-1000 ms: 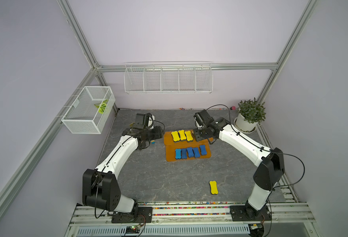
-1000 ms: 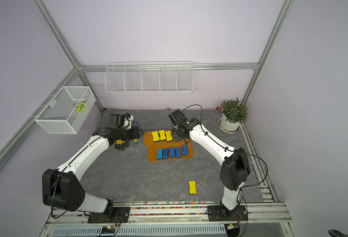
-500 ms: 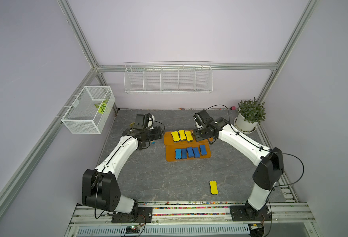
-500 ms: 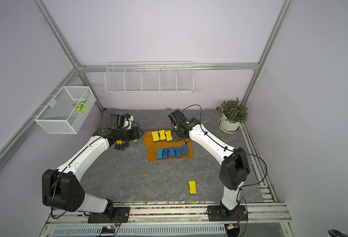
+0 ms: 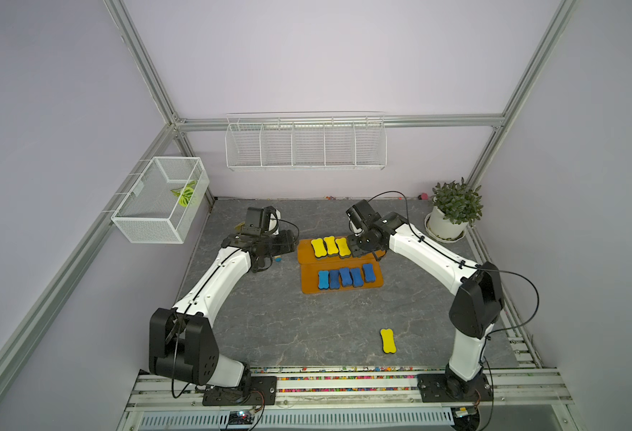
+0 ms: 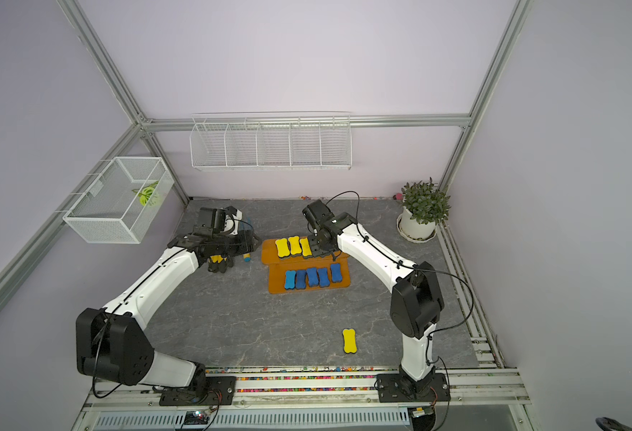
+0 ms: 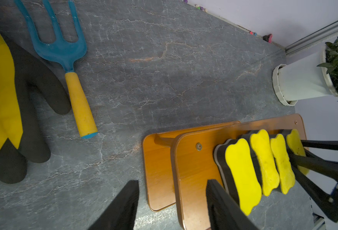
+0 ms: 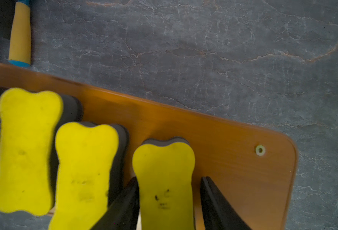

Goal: Remove the whiteboard erasers from the shelf
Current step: Pick up the whiteboard eraser from the shelf.

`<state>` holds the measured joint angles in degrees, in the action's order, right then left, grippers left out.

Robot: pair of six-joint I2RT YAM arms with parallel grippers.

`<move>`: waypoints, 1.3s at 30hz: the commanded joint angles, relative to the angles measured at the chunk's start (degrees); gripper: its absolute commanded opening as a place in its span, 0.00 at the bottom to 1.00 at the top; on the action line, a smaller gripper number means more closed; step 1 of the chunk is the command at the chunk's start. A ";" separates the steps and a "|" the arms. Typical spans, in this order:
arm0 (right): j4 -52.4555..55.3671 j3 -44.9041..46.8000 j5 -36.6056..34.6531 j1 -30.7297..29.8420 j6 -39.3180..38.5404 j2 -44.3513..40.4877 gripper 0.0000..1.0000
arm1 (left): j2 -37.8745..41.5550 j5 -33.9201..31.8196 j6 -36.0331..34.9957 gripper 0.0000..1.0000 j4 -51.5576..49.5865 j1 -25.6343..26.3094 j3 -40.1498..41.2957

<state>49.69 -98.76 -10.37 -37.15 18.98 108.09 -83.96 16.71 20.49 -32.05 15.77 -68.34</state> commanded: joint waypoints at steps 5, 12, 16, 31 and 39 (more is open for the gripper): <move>0.97 -0.65 -0.99 0.59 1.06 0.38 0.44 | 1.84 -1.30 -0.80 0.59 -2.00 -0.04 -0.13; -0.21 3.12 -3.11 -0.55 4.85 -4.80 0.37 | 4.11 -1.39 -0.73 0.59 -2.56 -0.02 0.95; 1.18 5.83 -7.26 -3.53 7.81 -8.79 0.37 | 5.74 0.85 0.26 0.59 -1.89 0.05 1.45; 2.08 32.62 -18.30 -24.51 33.01 -26.99 0.36 | 10.93 5.92 2.74 0.59 3.06 0.87 5.39; -1.50 38.61 -11.43 -29.86 40.54 -21.16 0.38 | 10.50 5.92 2.63 0.59 2.97 1.14 5.71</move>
<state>50.22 -61.63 -24.34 -66.15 54.94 85.27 -72.90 22.15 22.92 -29.85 16.56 -63.35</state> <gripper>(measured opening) 0.380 0.586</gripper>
